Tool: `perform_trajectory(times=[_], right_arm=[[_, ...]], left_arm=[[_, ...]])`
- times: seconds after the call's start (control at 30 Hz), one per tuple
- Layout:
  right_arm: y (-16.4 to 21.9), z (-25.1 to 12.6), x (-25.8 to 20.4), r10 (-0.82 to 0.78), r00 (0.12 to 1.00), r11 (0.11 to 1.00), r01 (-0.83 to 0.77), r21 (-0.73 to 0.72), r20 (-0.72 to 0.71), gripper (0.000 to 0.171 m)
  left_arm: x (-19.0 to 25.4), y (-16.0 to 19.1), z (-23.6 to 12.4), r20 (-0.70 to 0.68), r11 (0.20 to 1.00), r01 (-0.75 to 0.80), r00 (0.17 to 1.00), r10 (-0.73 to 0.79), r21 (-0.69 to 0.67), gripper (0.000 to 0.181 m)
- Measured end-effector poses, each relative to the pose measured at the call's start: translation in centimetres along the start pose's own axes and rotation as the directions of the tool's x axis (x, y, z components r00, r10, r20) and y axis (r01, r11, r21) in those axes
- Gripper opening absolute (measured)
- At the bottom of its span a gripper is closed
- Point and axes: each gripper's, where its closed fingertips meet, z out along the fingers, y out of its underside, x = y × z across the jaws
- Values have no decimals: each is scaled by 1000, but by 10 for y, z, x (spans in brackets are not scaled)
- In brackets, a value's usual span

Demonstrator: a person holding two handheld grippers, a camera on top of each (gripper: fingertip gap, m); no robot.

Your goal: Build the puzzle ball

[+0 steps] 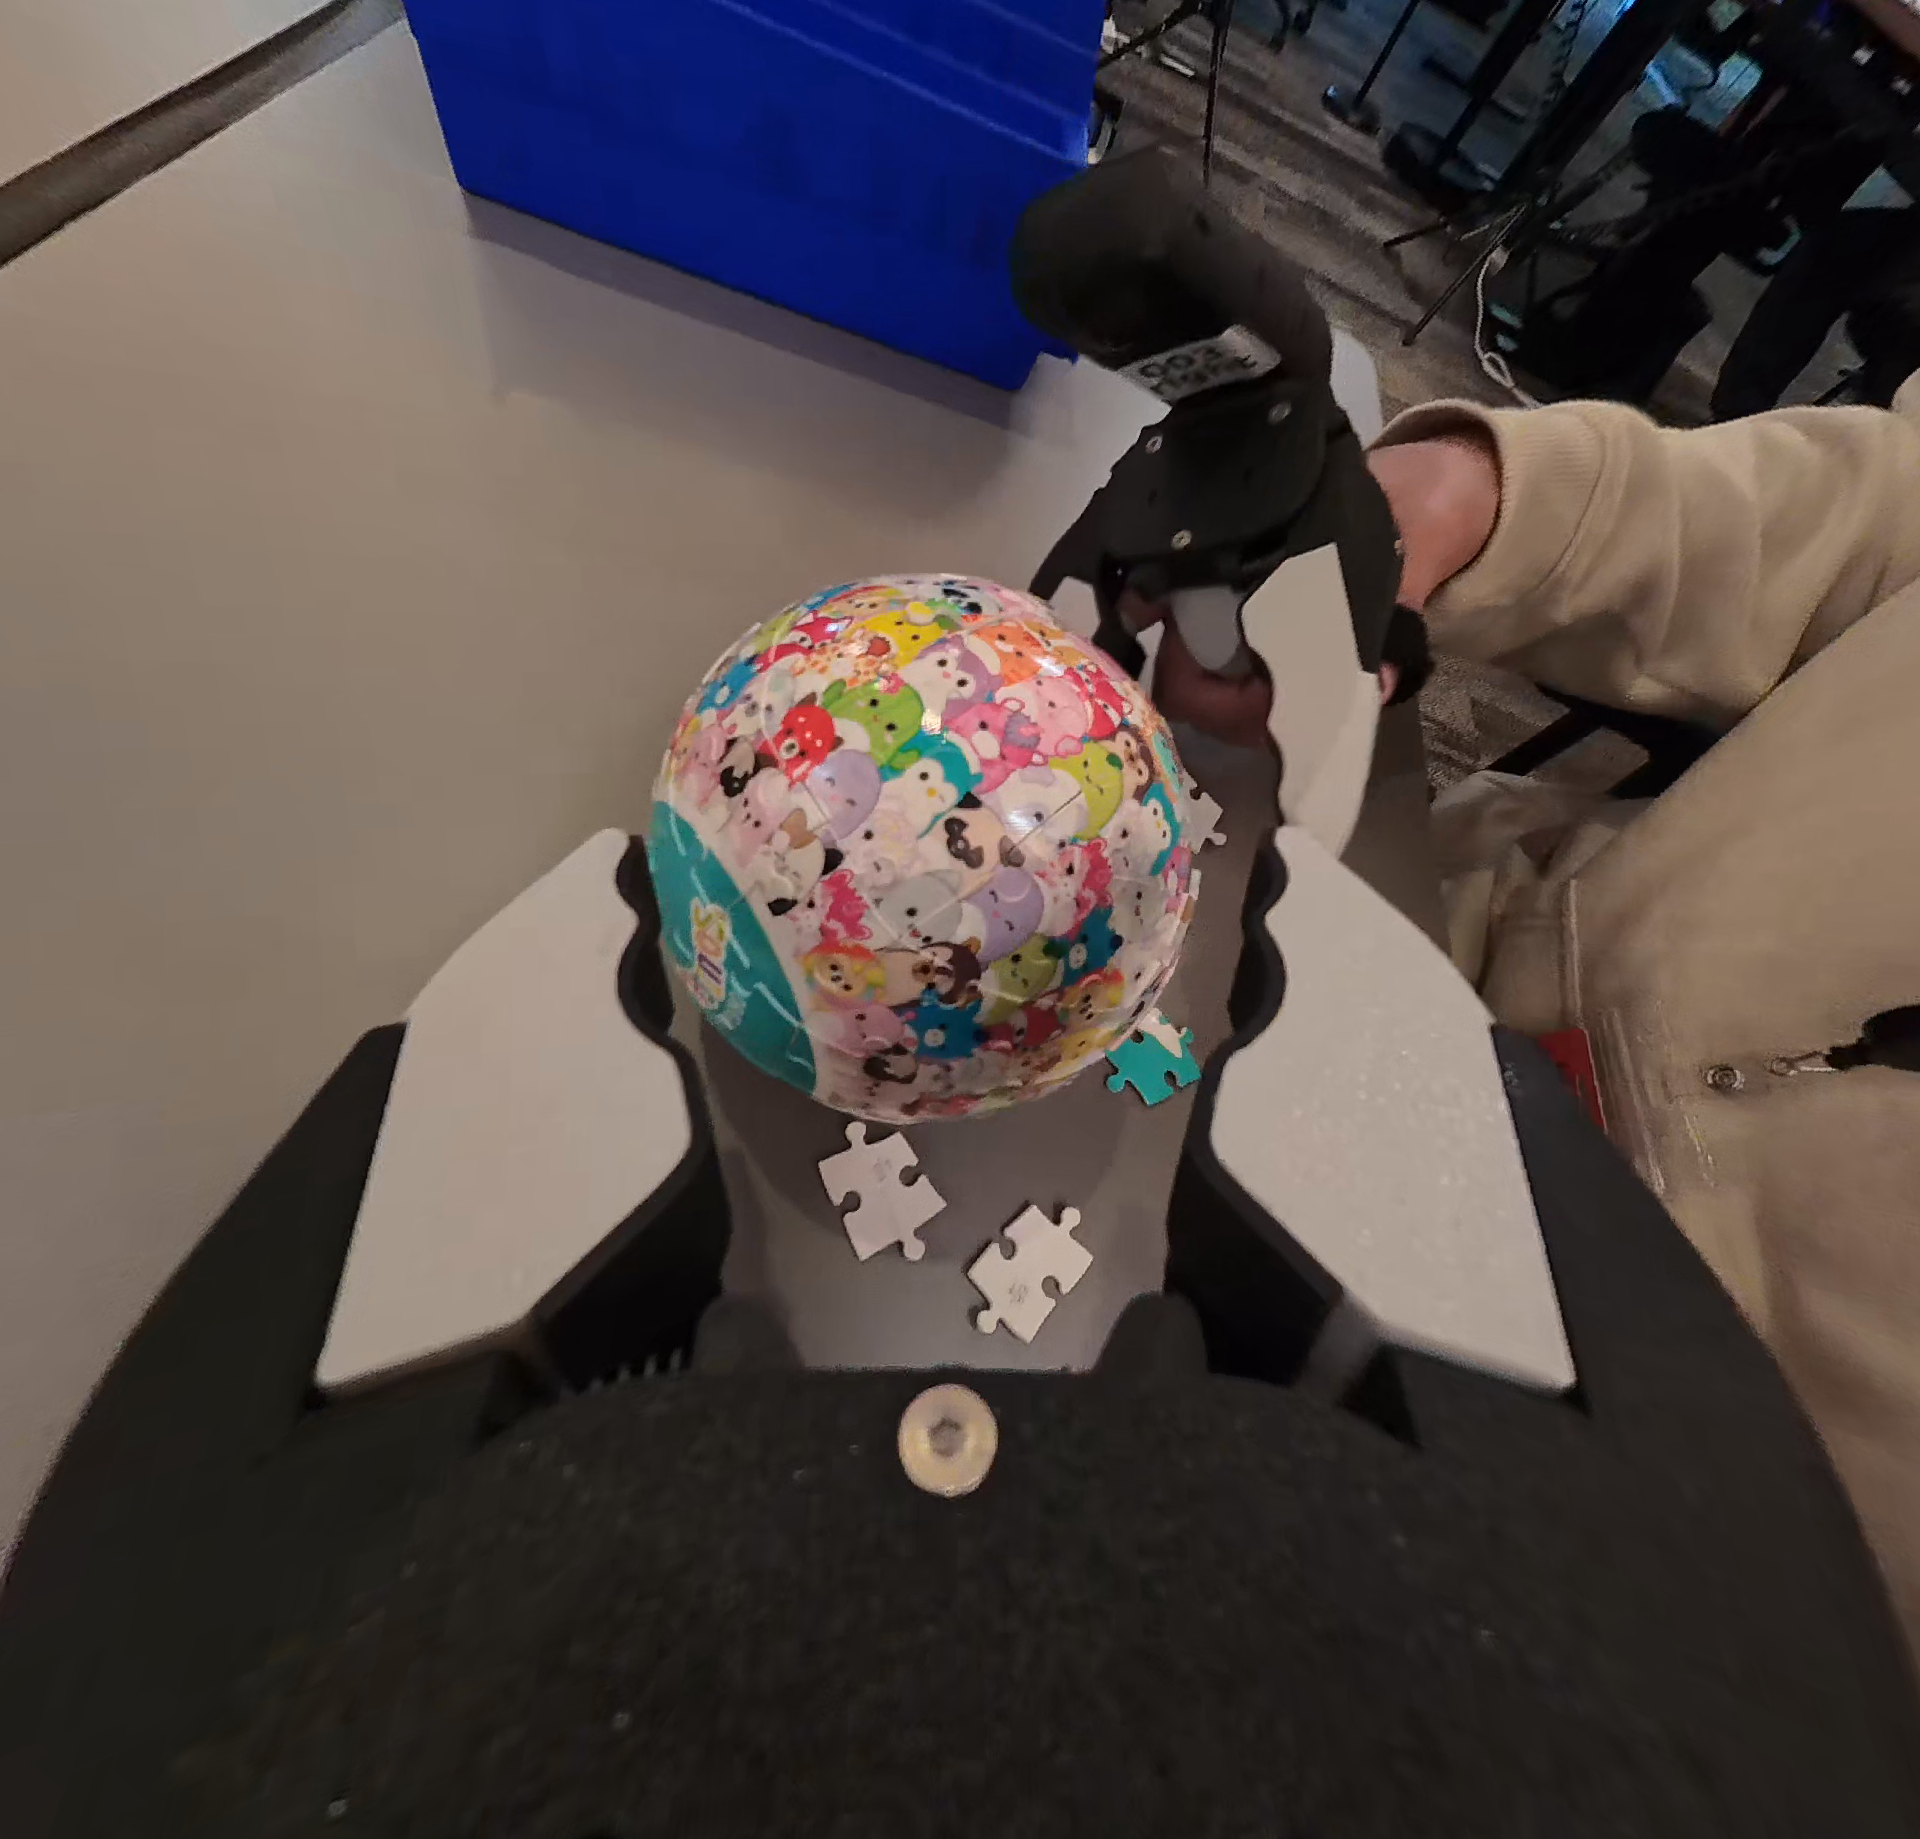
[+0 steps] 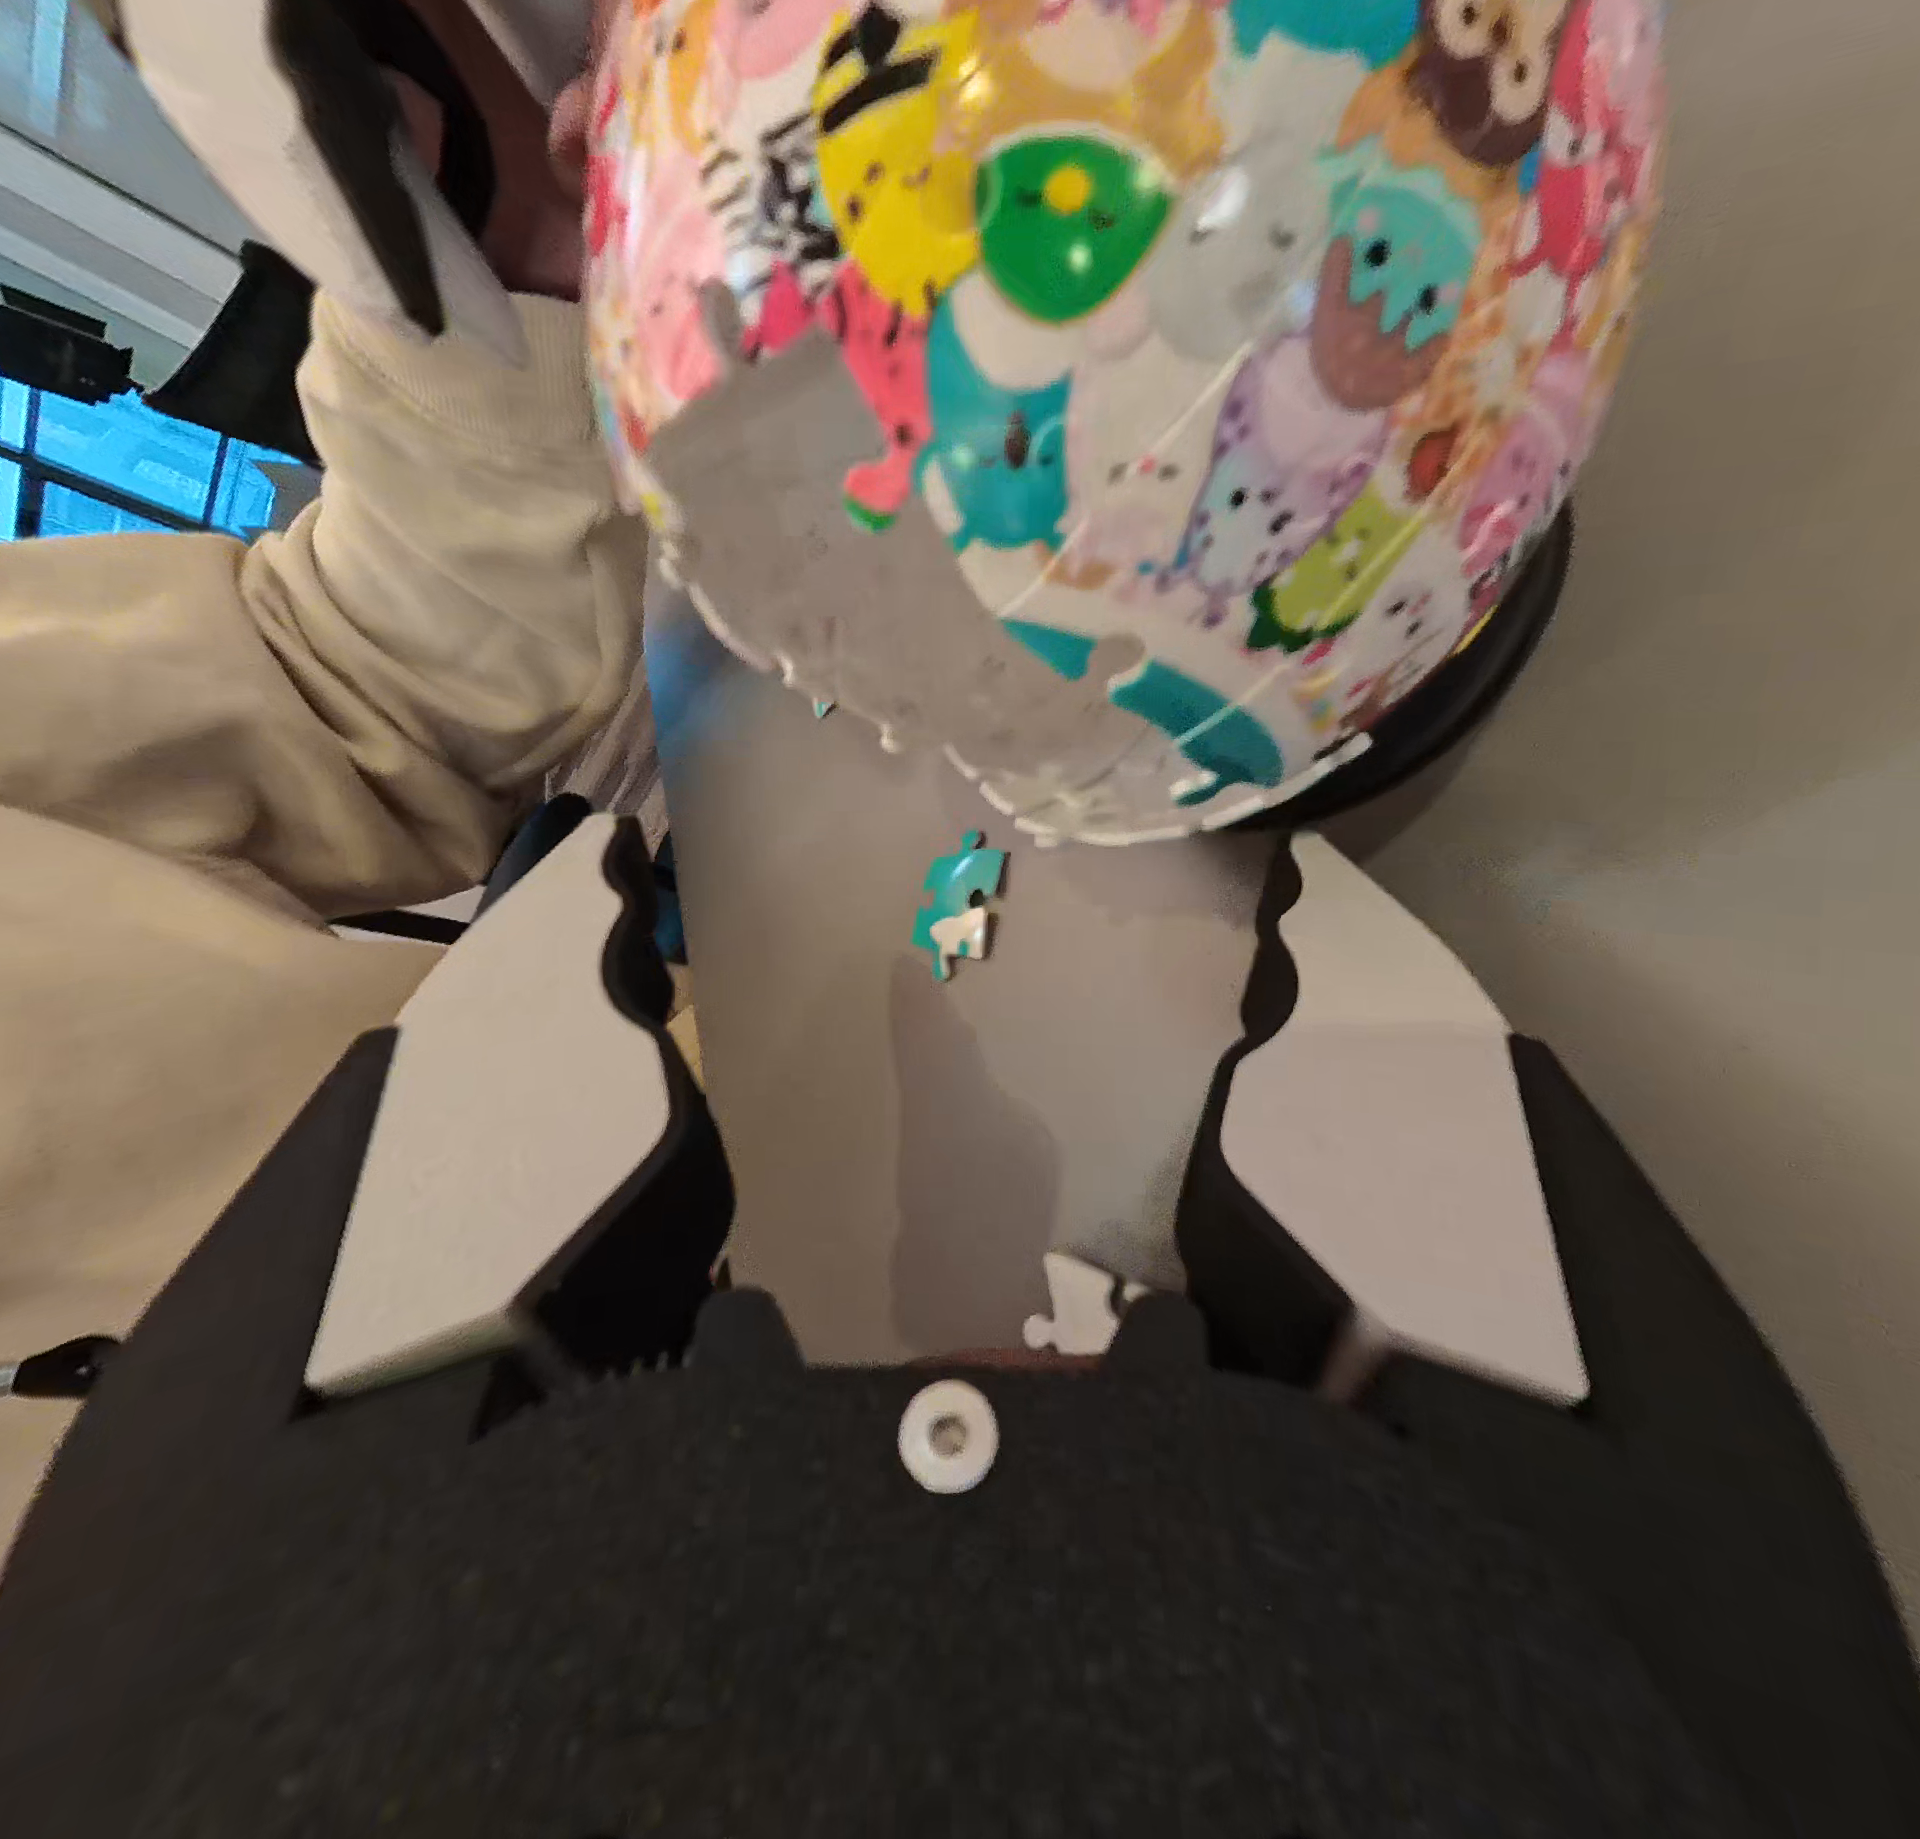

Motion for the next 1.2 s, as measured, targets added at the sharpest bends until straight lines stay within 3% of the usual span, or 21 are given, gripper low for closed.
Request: perform_trajectory(times=[0.2,0.7,0.83,1.03,1.2], right_arm=[[-15,-3,2,42,999,998,-44,45,26,108],[-53,-11,14,-119,990,993,117,-36,-74,113],[-54,-20,23,-132,987,991,132,-6,-95,118],[-38,-45,3,-96,995,986,93,141,18,119],[-6,-20,4,-18,998,995,12,99,61,122]], left_arm=[[2,6,5,-4,1000,16,1000,-16,8,104],[-4,25,-11,18,985,135,990,-138,111,103],[-14,15,-13,-19,984,148,989,-146,104,106],[-6,-1,-1,-136,996,90,987,-90,-9,112],[-4,6,14,-152,987,16,988,-40,-157,117]])
